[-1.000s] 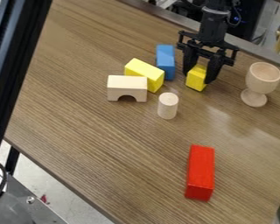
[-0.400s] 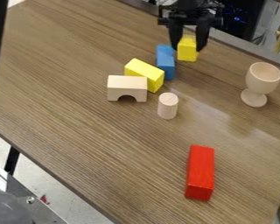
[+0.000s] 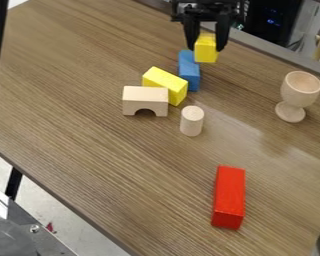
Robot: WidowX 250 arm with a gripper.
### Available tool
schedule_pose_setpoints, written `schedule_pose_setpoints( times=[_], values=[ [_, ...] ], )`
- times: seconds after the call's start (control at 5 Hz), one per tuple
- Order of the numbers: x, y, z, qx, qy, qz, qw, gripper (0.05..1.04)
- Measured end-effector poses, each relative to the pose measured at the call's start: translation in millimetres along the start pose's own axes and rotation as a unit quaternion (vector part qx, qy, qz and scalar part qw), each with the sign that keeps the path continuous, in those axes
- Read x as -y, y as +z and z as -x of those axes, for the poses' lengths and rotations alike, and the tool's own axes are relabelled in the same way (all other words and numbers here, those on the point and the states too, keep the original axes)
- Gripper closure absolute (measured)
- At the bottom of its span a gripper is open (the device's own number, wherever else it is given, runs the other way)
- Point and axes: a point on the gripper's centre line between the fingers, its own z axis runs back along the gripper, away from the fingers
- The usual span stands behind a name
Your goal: Put the yellow cube on top of the blue rectangle
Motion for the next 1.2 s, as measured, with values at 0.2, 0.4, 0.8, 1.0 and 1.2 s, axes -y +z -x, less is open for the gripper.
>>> schedule_pose_setpoints(
  times=[0.2, 0.4, 0.8, 1.0, 1.2],
  values=[
    [-4, 2, -3, 0.007, 0.013, -0.014, 0.9998, 0.516],
    [-7, -7, -9, 0.004, 0.02, -0.021, 0.9996, 0.516],
    [-9, -11, -14, 0.013, 0.044, -0.026, 0.9986, 0.516],
    [-10, -11, -16, 0.018, 0.051, -0.024, 0.9982, 0.516],
    [-13, -10, -17, 0.021, 0.059, -0.025, 0.9977, 0.516]
  ],
)
